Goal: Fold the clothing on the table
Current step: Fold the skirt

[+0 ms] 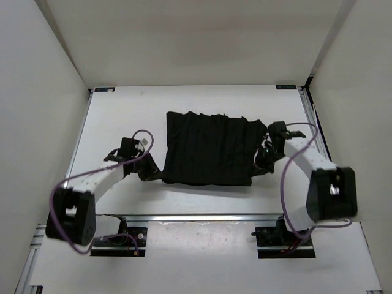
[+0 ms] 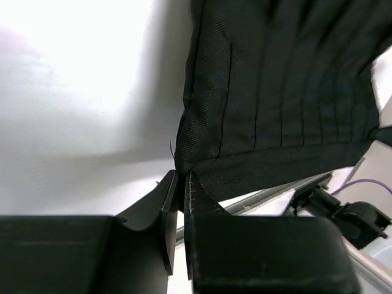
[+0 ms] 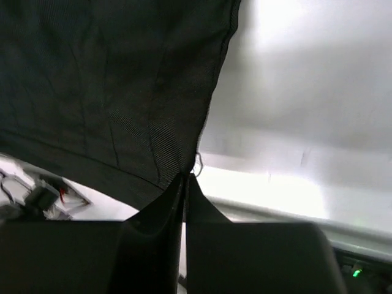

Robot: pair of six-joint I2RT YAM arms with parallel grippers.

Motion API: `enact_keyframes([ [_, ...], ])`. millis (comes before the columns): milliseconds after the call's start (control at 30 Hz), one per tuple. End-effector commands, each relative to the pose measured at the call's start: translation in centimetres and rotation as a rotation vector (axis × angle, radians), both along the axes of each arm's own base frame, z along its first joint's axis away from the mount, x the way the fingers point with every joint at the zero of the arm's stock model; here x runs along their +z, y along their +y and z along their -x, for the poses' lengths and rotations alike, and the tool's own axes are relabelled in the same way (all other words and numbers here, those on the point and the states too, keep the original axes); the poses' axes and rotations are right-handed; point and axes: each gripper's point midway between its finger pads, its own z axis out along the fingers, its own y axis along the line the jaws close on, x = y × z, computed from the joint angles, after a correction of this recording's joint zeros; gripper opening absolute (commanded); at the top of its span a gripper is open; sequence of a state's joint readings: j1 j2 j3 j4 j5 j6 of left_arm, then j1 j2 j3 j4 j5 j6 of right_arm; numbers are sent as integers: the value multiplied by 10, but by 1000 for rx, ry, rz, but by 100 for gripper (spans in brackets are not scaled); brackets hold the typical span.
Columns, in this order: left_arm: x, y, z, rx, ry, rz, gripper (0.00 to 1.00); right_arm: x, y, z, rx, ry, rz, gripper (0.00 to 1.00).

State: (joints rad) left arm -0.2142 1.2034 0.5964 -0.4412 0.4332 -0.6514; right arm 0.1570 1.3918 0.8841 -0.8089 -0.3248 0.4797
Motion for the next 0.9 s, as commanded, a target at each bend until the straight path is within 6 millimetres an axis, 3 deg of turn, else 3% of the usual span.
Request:
enact_keyframes([
  [0,11,-9,-56,17,-49,53,0,3,-15,-77,9,-129,80,0],
  [33,20,-14,-82,16,-78,65,0,24,-17,-110,3,-216,103,0],
  [67,46,-18,-113,16,-151,82,0,39,-26,-144,-19,-278,158,0],
  [100,46,-20,-128,8,-156,98,0,61,-27,-174,-21,-356,173,0],
  [133,70,-26,-155,1,-216,138,0,66,-36,-189,-46,-383,229,0],
  [167,97,-29,-181,20,-299,191,0,98,-46,-215,-69,-496,277,0],
  [200,138,-30,-203,34,-406,274,0,130,-53,-236,-113,-590,323,0],
  [233,168,-28,-219,21,-520,337,0,150,-57,-244,-127,-649,346,0],
  [300,234,-26,-231,8,-652,477,0,215,-67,-263,-192,-877,422,0],
  [333,262,-22,-230,-32,-751,525,0,249,-64,-254,-204,-978,423,0],
  [367,279,-19,-220,-46,-752,596,0,254,-67,-255,-210,-1052,470,0],
  [400,297,-16,-213,-50,-808,668,0,276,-64,-243,-224,-1164,495,0],
  [433,319,-13,-198,-75,-853,744,0,279,-60,-228,-216,-1202,483,0],
  [467,314,4,-195,-27,-857,754,0,294,-59,-217,-235,-1255,454,0],
  [533,294,8,-177,-3,-803,787,0,261,-57,-201,-205,-1166,399,0],
  [567,294,11,-170,1,-807,779,0,258,-63,-193,-219,-1153,385,0],
  [600,281,10,-158,0,-777,767,0,241,-62,-182,-198,-1108,363,0],
  [633,257,7,-150,9,-710,768,0,218,-56,-171,-162,-1046,329,0],
  [667,254,1,-134,-29,-702,769,0,206,-56,-159,-152,-1013,320,0],
  [733,217,-13,-106,-27,-606,778,0,178,-48,-134,-88,-919,281,0],
  [767,215,-26,-90,-69,-595,787,0,173,-47,-121,-77,-907,274,0],
  [800,199,-35,-78,-71,-554,786,0,159,-49,-108,-73,-863,270,0],
  [867,187,-42,-66,-72,-511,790,0,157,-52,-89,-66,-839,258,0],
])
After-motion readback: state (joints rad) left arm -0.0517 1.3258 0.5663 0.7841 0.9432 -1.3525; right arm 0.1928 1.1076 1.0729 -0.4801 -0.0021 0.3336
